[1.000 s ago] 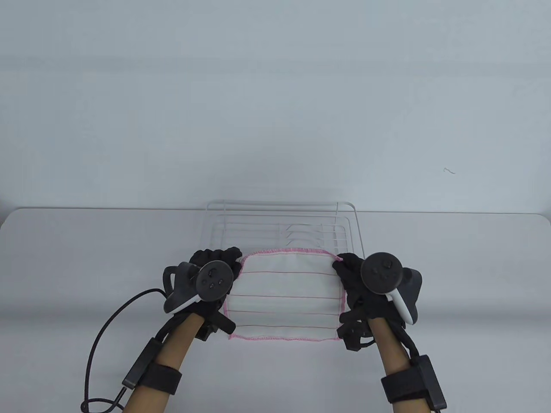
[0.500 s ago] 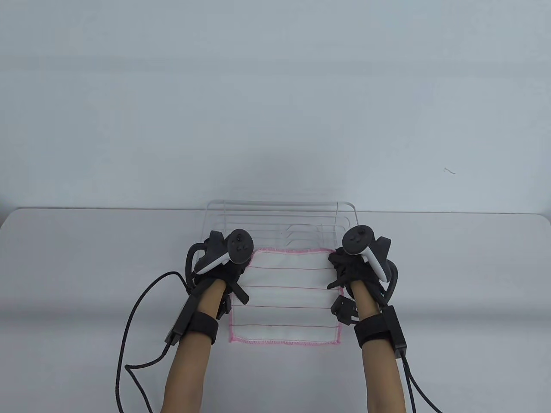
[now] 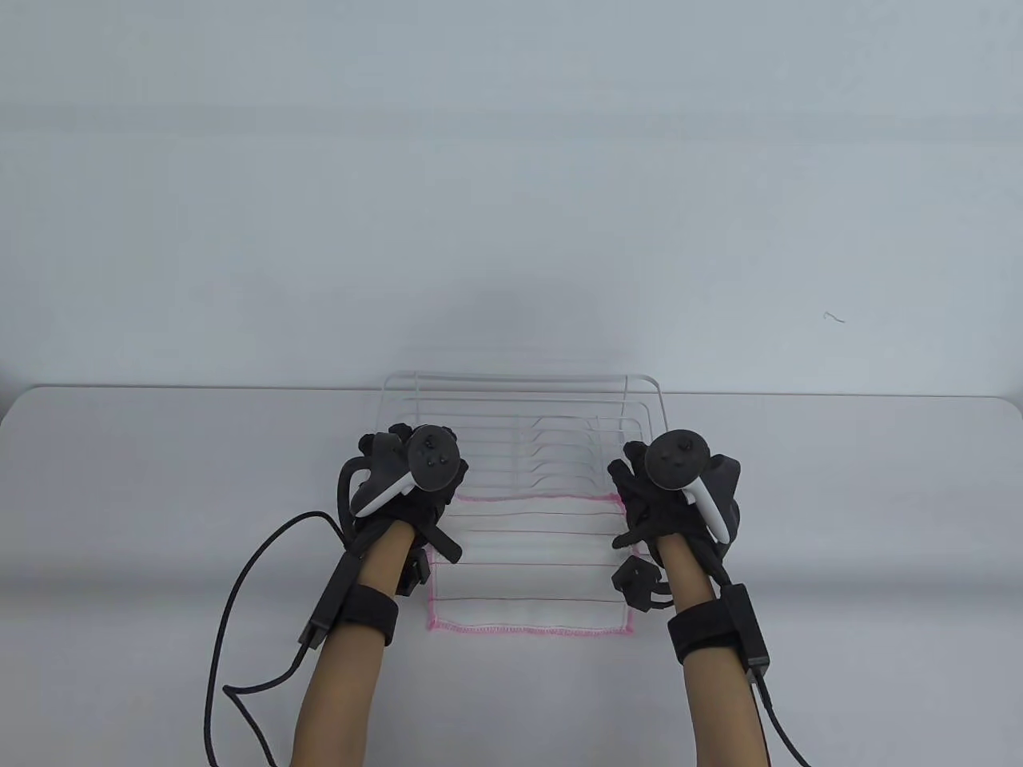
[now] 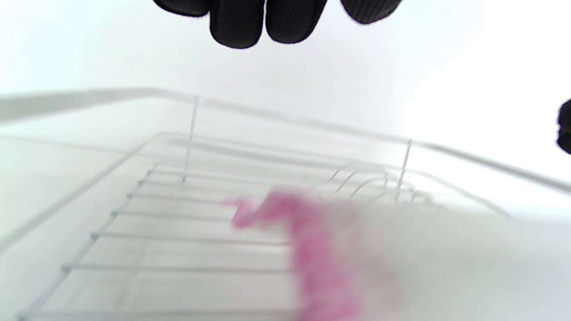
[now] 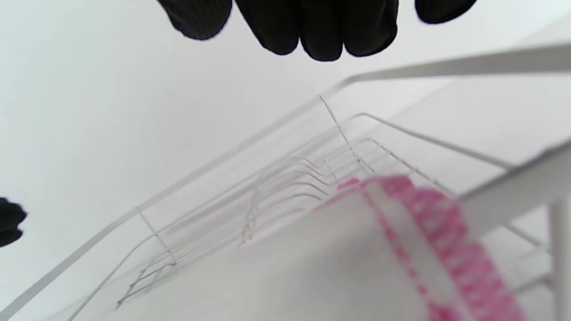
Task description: Drape dish cloth over dish rack edge
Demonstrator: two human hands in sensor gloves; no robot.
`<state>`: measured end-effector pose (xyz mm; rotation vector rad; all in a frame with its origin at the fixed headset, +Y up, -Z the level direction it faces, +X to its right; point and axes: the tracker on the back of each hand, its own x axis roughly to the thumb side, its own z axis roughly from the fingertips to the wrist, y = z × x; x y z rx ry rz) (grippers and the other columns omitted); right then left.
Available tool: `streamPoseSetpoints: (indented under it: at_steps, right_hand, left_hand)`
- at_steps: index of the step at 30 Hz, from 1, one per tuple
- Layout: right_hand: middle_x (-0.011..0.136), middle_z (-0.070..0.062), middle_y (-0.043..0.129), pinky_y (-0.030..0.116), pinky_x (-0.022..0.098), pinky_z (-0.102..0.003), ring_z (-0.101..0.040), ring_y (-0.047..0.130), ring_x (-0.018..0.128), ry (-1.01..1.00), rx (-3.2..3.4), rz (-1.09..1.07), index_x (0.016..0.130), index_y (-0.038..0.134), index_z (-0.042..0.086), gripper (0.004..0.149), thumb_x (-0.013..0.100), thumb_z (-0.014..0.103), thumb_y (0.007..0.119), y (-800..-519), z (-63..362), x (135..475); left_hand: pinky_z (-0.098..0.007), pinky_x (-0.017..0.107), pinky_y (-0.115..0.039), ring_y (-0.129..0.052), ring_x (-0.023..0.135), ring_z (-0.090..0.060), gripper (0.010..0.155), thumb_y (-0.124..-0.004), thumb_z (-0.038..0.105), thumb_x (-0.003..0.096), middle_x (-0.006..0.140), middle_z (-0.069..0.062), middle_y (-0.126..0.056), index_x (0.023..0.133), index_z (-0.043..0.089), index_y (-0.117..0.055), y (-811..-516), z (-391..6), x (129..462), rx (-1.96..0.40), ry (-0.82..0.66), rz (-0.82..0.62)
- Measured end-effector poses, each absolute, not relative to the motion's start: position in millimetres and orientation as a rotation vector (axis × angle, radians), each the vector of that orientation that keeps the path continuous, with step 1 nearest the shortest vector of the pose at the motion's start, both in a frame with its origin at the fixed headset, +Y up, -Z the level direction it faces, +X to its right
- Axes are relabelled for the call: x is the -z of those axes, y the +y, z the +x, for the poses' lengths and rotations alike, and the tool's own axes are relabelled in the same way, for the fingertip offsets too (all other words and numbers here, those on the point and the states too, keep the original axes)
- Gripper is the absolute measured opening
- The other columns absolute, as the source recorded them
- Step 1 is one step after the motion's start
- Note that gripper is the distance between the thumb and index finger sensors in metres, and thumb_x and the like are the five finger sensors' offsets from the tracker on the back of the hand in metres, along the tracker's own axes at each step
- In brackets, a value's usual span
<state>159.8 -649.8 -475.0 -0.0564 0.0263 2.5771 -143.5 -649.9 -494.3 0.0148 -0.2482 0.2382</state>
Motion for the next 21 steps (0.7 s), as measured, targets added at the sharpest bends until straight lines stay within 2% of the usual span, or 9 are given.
streamPoseSetpoints:
  at_steps: [4, 9, 15, 21]
  right_hand:
    - [0.121, -0.016, 0.040, 0.025, 0.074, -0.068, -0.041, 0.032, 0.114, -0.072, -2.636, 0.089, 0.113, 0.046, 0.014, 0.056, 0.065, 0.040, 0.056, -616.7, 148.8, 435.2]
    - [0.122, -0.015, 0.035, 0.019, 0.074, -0.068, -0.039, 0.024, 0.115, -0.207, -2.717, 0.224, 0.113, 0.046, 0.015, 0.055, 0.065, 0.040, 0.057, -590.6, 139.2, 376.9]
    - [0.122, -0.014, 0.038, 0.019, 0.073, -0.069, -0.039, 0.026, 0.115, -0.334, -2.726, 0.333, 0.112, 0.050, 0.017, 0.052, 0.065, 0.038, 0.057, -586.7, 139.3, 317.5]
    - [0.122, -0.014, 0.036, 0.015, 0.073, -0.069, -0.039, 0.022, 0.116, -0.373, -2.797, 0.386, 0.111, 0.051, 0.016, 0.052, 0.065, 0.040, 0.056, -603.9, 138.0, 278.7]
  left_hand:
    - [-0.080, 0.065, -0.023, -0.037, 0.108, -0.057, 0.059, -0.054, 0.037, 0.0632, 0.117, -0.029, -0.049, 0.114, 0.007, -0.050, -618.8, -143.0, 458.7, -0.295, -0.317, 0.092]
    - [-0.080, 0.064, -0.022, -0.034, 0.108, -0.059, 0.060, -0.055, 0.037, 0.0635, 0.118, -0.030, -0.046, 0.114, 0.007, -0.049, -595.6, -141.0, 403.8, -0.326, -0.388, 0.128]
    - [-0.081, 0.064, -0.023, -0.035, 0.108, -0.059, 0.060, -0.055, 0.038, 0.0637, 0.117, -0.031, -0.047, 0.114, 0.007, -0.049, -587.0, -136.1, 342.4, -0.264, -0.466, 0.185]
    - [-0.081, 0.064, -0.023, -0.038, 0.108, -0.059, 0.060, -0.054, 0.039, 0.0641, 0.118, -0.031, -0.048, 0.115, 0.007, -0.049, -600.4, -134.3, 302.6, -0.213, -0.507, 0.202]
